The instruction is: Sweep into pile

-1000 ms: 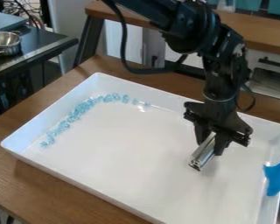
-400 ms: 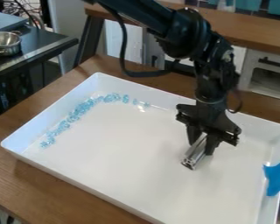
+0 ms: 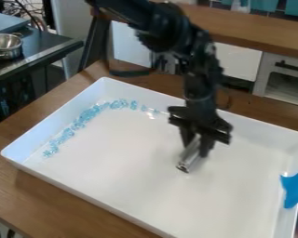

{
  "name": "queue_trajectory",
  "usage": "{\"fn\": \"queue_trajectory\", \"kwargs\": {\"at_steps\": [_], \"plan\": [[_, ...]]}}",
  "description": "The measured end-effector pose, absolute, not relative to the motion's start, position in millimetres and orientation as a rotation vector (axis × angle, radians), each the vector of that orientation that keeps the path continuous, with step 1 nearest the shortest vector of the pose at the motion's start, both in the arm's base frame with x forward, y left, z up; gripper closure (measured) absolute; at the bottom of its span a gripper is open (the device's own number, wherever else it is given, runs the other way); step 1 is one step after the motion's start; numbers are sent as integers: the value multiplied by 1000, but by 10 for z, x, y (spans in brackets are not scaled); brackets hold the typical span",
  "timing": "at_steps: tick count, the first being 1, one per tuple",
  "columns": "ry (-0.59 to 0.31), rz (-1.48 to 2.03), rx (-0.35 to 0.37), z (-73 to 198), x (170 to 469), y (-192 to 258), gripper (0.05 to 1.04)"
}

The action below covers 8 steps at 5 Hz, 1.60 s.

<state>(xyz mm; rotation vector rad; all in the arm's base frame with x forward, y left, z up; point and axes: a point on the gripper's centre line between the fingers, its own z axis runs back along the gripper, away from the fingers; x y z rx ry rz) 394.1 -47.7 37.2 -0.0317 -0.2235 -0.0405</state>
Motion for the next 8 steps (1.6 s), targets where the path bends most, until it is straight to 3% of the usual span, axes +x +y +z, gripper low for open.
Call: {"fn": "queue_trajectory", "kwargs": {"at_steps": [4,8], "plan": [[-233,76,-19,354,3886,501,705],[-262,104,17,326,3975,672,705]]}}
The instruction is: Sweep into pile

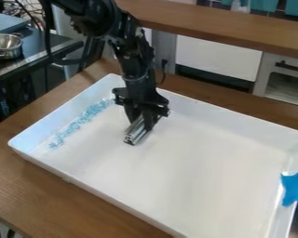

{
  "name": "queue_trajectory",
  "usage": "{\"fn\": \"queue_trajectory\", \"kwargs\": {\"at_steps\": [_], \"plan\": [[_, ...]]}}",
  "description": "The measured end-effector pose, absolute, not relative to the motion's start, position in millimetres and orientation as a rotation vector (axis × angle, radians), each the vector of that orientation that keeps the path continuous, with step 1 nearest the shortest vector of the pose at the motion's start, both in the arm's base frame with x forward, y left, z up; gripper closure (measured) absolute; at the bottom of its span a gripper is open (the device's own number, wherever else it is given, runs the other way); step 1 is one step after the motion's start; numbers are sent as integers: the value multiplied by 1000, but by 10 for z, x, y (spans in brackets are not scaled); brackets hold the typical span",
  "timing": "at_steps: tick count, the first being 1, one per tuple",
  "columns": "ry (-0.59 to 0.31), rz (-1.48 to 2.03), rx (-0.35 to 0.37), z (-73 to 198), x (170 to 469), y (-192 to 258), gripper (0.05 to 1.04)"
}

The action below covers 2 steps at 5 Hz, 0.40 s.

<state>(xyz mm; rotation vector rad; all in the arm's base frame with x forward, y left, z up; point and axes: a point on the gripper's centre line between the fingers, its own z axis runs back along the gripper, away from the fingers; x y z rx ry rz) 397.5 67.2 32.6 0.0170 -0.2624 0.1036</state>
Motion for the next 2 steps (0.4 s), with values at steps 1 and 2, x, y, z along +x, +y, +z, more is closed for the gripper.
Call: {"fn": "queue_trajectory", "kwargs": {"at_steps": [1,2], "plan": [[-271,154,18,343,3979,855,705],[-276,272,29,349,3891,1327,705]]}}
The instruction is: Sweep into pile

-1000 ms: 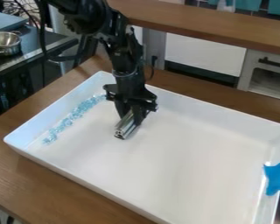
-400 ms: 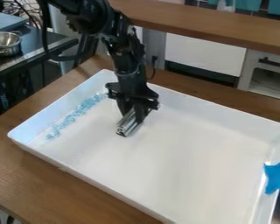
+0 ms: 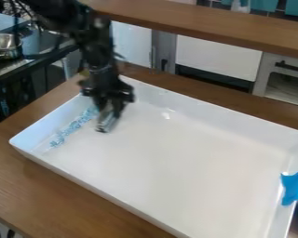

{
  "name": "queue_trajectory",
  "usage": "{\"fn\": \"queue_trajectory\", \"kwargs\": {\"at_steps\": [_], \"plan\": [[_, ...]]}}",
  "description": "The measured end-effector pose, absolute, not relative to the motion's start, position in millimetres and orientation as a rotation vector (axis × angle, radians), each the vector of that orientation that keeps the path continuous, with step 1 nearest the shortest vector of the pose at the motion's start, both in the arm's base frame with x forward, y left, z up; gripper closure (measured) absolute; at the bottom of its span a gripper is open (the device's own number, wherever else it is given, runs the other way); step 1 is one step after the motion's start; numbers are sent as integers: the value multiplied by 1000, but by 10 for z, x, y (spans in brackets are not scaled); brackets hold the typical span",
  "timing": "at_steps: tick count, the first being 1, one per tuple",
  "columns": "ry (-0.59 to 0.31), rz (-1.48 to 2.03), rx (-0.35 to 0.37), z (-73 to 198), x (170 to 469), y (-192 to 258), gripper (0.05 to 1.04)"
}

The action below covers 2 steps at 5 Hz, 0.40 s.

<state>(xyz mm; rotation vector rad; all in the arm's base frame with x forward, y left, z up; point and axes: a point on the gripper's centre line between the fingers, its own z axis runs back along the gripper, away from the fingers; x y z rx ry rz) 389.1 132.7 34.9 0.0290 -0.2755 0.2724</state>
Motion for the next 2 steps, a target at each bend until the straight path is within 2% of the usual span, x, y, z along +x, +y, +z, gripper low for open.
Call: {"fn": "queue_trajectory", "kwargs": {"at_steps": [2], "plan": [[-259,318,31,346,3843,1396,705]]}}
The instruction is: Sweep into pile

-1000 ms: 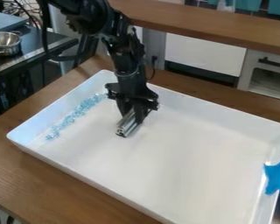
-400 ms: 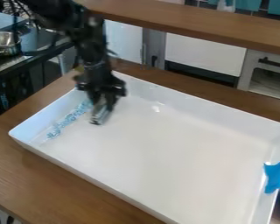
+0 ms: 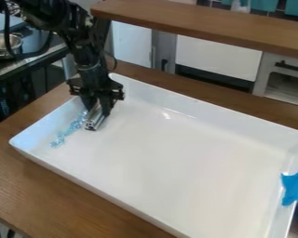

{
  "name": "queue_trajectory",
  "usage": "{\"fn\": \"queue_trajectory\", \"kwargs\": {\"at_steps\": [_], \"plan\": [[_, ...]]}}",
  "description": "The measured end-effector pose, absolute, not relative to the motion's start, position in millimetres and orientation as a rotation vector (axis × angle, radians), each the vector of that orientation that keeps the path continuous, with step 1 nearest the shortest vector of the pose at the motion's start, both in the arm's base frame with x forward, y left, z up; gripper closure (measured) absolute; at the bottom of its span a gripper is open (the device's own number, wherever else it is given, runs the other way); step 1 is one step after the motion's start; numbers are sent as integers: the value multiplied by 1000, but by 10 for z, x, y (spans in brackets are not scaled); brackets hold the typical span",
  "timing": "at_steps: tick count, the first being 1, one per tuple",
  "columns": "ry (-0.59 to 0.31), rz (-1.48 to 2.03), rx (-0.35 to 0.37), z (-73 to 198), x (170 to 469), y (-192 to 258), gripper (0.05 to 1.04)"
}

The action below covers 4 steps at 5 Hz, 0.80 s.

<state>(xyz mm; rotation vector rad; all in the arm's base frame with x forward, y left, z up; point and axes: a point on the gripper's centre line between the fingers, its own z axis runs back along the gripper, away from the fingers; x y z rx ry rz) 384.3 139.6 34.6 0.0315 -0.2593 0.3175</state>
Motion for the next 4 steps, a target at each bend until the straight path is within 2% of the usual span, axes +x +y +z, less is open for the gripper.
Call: {"fn": "queue_trajectory", "kwargs": {"at_steps": [1,2,4], "plan": [[-268,338,37,328,3794,1376,705],[-275,339,1,358,3794,1280,705],[-358,271,-125,832,3756,1024,705]]}}
